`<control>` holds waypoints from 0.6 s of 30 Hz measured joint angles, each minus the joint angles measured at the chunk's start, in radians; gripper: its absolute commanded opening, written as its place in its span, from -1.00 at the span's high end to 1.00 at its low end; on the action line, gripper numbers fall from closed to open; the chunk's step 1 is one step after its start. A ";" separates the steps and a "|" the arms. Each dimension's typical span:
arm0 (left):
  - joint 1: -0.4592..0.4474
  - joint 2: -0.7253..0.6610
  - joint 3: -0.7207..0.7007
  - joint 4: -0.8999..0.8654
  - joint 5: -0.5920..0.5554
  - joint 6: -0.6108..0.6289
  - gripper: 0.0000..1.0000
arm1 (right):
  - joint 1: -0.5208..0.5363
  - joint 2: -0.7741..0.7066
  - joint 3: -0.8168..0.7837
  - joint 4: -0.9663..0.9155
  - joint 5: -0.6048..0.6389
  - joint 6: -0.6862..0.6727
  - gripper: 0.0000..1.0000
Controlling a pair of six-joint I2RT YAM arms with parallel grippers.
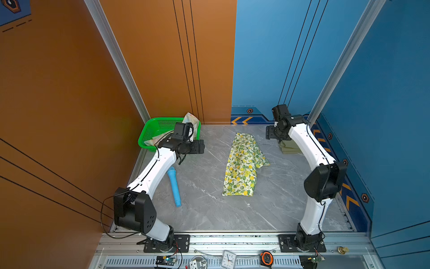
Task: Fold and stack skirts
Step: Flatten out the skirt at the center of the table.
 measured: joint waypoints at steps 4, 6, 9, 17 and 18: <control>-0.151 0.035 0.003 -0.032 -0.056 0.023 -0.86 | -0.012 -0.209 -0.263 0.099 -0.051 0.032 -0.59; -0.228 0.059 0.010 -0.053 -0.089 0.037 -0.86 | -0.014 -0.254 -0.383 0.139 -0.074 0.051 -0.58; -0.341 0.088 0.013 -0.089 -0.140 0.059 -0.83 | -0.024 -0.294 -0.555 0.190 -0.116 0.081 -0.58; -0.562 0.061 -0.120 -0.099 -0.234 0.084 -0.81 | -0.061 -0.494 -0.794 0.292 -0.199 0.155 -0.57; -0.597 0.055 -0.146 -0.097 -0.243 0.093 -0.82 | -0.061 -0.518 -0.809 0.309 -0.212 0.163 -0.57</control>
